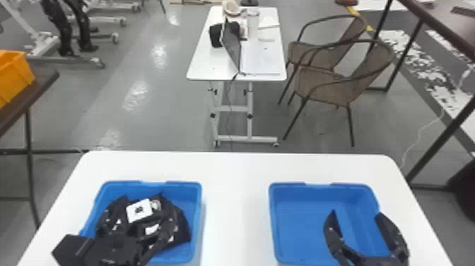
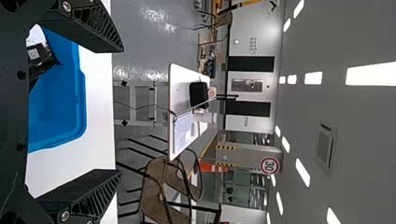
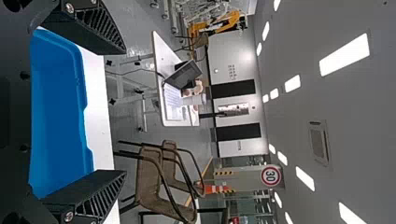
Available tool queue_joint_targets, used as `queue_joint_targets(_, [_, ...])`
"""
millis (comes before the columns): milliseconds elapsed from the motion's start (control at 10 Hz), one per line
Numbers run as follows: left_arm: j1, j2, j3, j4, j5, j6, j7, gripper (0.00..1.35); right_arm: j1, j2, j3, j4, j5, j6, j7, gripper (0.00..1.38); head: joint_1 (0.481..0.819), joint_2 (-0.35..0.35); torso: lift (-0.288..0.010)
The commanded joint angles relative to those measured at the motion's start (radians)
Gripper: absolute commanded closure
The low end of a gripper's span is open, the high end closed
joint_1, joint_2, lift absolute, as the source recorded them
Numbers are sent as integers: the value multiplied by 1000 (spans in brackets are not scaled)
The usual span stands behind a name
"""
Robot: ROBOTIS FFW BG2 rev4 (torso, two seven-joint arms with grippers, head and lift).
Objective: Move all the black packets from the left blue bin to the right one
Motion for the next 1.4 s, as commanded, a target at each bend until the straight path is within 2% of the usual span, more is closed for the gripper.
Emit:
queue_joint_targets(0, [0, 3, -1, 0, 2, 1, 0, 98, 0, 1, 0, 1, 0, 0, 0, 98, 695, 17, 0])
queue_joint_targets(700, [-2, 8, -2, 1, 13, 10, -6, 98, 0, 1, 5, 7, -18, 0, 0, 98, 695, 15, 0])
queue_joint_targets(900, [-8, 8, 19, 9, 24, 38, -9, 98, -2, 1, 5, 8, -20, 0, 0, 98, 695, 17, 0])
queue_joint_targets(1000, [-15, 8, 47, 9, 42, 76, -15, 99, -2, 1, 5, 8, -21, 1, 0, 98, 695, 25, 0])
queue_joint_targets(1100, [-37, 8, 81, 18, 90, 158, -69, 113, -2, 1, 5, 8, -21, 1, 0, 98, 695, 33, 0])
queue_joint_targets(1200, [-65, 3, 116, 26, 116, 283, -135, 114, -3, 1, 6, 11, -23, 1, 0, 98, 695, 48, 0])
queue_joint_targets(1300, [-89, -4, 137, 54, 119, 333, -173, 114, -8, 1, 8, 11, -23, 1, 0, 98, 695, 55, 0])
